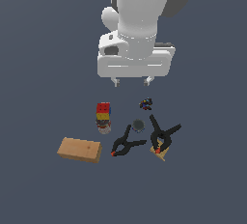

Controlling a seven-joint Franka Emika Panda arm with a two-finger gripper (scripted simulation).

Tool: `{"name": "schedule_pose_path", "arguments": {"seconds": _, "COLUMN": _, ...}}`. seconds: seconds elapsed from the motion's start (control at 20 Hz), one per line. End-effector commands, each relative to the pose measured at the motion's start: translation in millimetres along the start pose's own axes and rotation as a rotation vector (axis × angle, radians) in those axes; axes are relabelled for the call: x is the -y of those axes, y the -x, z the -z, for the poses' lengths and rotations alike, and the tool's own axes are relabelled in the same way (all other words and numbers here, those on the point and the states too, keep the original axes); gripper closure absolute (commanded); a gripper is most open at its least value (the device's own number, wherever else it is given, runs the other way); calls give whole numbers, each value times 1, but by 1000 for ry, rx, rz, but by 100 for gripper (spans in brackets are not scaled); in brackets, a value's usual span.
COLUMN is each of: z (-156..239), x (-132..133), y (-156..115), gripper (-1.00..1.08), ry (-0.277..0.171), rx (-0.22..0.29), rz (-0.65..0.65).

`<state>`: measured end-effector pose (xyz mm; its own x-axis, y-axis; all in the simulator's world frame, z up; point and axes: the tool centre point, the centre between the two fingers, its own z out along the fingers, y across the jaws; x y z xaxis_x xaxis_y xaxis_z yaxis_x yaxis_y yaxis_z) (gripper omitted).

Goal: Pick up a designated object from a clutter of objects.

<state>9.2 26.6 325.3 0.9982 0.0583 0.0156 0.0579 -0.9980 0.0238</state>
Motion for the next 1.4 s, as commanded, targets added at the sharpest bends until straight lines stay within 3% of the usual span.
{"name": "schedule_pose_path", "arguments": {"seconds": 0.0, "z": -1, "x": -1, "y": 0, "gripper": -92, "ry": 0, "rx": 0, "rz": 14}}
{"name": "schedule_pose_path", "arguments": {"seconds": 0.55, "z": -15, "x": -12, "y": 0, "gripper": -92, "ry": -4, "rx": 2, "rz": 157}}
{"name": "schedule_pose_path", "arguments": {"seconds": 1.35, "z": -49, "x": -38, "y": 2, "gripper": -92, "ry": -12, "rx": 3, "rz": 502}}
